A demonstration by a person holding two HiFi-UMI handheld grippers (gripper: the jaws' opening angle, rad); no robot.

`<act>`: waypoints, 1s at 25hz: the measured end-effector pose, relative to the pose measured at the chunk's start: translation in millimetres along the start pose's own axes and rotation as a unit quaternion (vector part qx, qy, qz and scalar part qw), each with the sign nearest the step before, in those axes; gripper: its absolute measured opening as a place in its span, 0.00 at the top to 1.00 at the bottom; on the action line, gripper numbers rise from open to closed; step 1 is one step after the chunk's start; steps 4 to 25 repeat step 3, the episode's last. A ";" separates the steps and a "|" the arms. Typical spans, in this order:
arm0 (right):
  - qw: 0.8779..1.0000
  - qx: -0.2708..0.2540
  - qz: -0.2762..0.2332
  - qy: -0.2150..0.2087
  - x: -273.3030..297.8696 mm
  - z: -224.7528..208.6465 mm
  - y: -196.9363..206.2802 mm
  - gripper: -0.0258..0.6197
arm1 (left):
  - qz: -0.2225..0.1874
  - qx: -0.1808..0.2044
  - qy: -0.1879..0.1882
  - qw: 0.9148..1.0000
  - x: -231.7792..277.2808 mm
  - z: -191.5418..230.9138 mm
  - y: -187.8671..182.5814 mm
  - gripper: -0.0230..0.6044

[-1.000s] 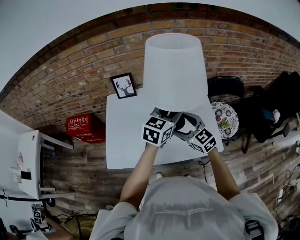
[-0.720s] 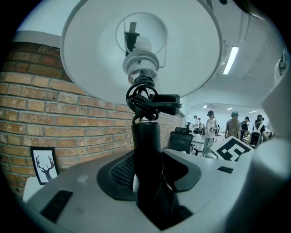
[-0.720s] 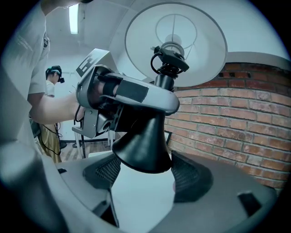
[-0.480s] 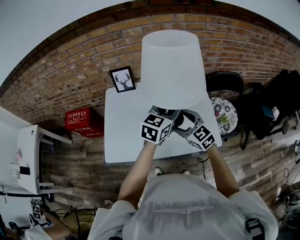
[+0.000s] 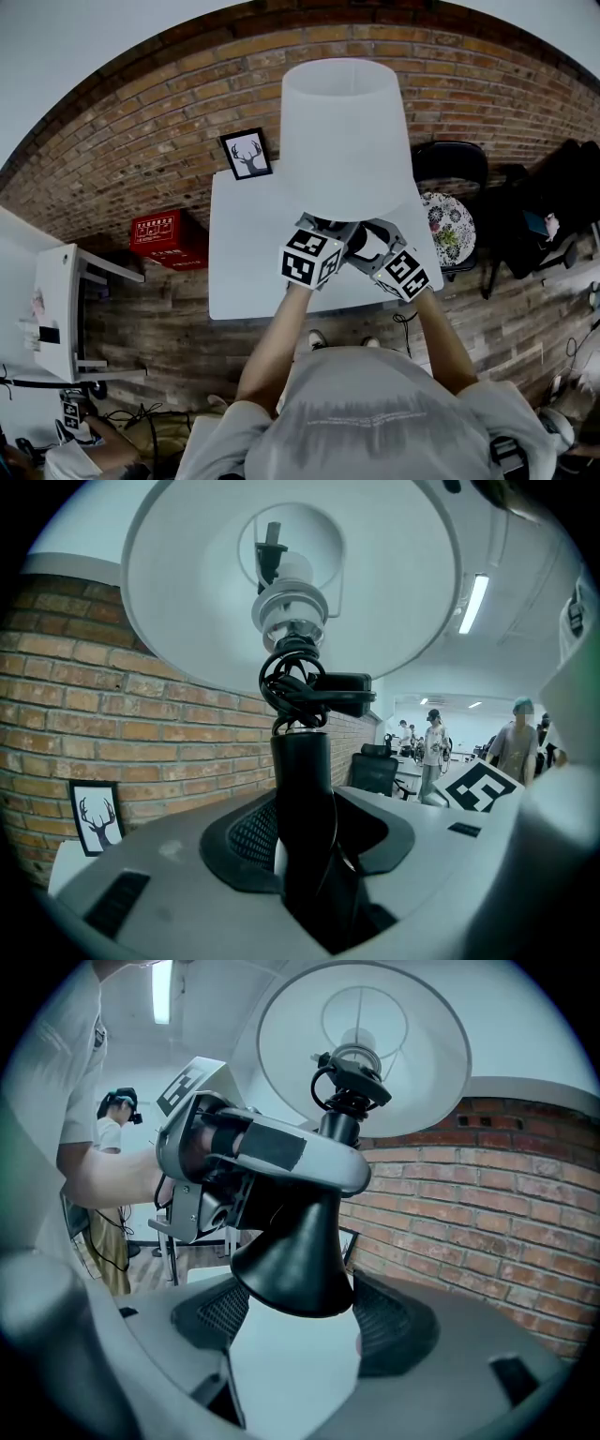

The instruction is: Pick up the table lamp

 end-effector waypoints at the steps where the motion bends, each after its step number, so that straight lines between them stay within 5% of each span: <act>1: 1.000 -0.001 0.000 0.000 -0.3 0.3 0.4 0.45 | 0.000 0.001 0.000 1.000 -0.1 -0.6 0.3 0.71; 25: 1.000 -0.002 0.001 -0.001 -0.6 0.9 1.0 0.45 | 0.000 0.001 -0.001 1.000 -0.2 -1.5 1.0 0.71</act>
Point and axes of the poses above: the fingertips, and each gripper's own axes: x forward along the fingers, z to its left, y out of its underside, the point moved 8 cm from there along -x, backward along the fingers, and after that the axes turned 3 degrees about y, right-handed, at the moved point
